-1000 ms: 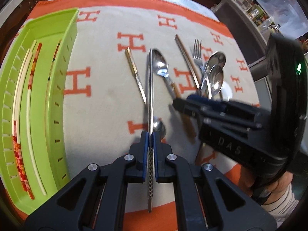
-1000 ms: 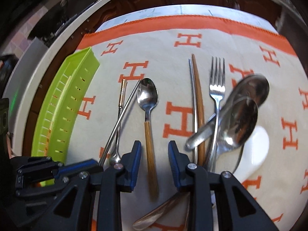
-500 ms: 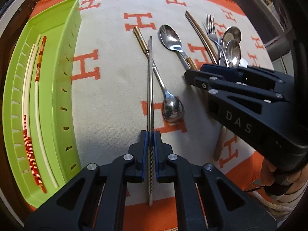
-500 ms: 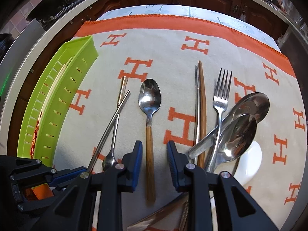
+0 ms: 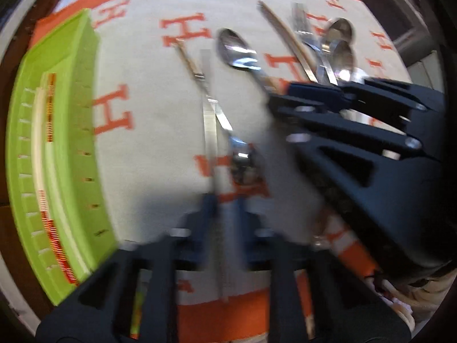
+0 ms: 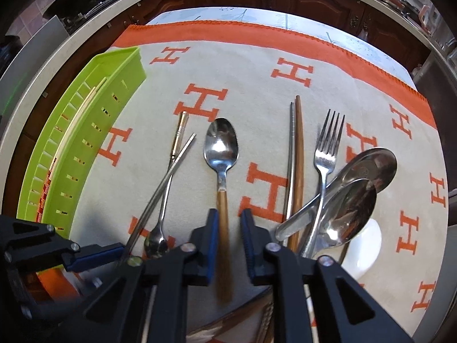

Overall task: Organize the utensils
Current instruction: 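Carry the chopstick and spoon into the green tray and open both tools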

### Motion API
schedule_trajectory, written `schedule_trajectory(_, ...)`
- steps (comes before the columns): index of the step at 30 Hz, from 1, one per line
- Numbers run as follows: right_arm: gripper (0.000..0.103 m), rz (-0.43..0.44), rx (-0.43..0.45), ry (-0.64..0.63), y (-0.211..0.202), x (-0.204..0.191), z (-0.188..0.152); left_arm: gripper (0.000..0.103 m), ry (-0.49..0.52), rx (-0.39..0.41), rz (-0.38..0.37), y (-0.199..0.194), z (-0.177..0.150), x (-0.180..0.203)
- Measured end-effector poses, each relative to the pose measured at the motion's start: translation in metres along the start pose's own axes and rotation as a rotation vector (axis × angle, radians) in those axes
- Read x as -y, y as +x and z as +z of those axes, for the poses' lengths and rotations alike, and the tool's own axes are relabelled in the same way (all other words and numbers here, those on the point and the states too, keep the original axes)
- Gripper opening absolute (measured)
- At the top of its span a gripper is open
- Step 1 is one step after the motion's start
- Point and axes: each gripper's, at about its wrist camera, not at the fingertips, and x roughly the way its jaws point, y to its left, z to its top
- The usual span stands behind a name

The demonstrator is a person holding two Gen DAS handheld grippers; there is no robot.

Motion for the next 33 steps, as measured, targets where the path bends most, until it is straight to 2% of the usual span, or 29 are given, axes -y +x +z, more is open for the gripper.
schedule_trajectory(3,0.007,0.066,-0.010,0.055,0.000,0.011,0.000,0.004,-0.068,-0.003,-0.084,-0.001,0.002,-0.014)
schedule_trajectory(7,0.007,0.216,-0.035,0.175,0.000,0.030,-0.003,0.003,-0.122,0.005,-0.122,-0.005,-0.003,-0.025)
schedule_trajectory(10,0.007,0.270,-0.029,0.229,-0.006,0.037,-0.007,0.003,-0.172,0.020,-0.152,-0.012,-0.011,-0.041)
schedule_trajectory(16,0.007,0.371,-0.009,0.267,-0.029,0.026,-0.007,0.003,-0.223,0.138,-0.207,-0.061,-0.018,-0.073)
schedule_trajectory(21,0.007,0.450,0.017,0.251,-0.049,-0.002,0.006,0.003,-0.255,0.257,-0.165,-0.104,-0.020,-0.104)
schedule_trajectory(24,0.007,0.469,0.035,0.244,-0.058,-0.023,0.018,0.003,-0.291,0.304,-0.094,-0.118,-0.025,-0.127)
schedule_trajectory(28,0.007,0.461,0.063,0.243,-0.064,-0.049,0.031,0.003,-0.327,0.299,-0.059,-0.124,-0.039,-0.173)
schedule_trajectory(33,0.007,0.438,0.045,0.300,-0.042,-0.080,0.052,0.003,-0.328,0.246,-0.030,-0.097,-0.039,-0.197)
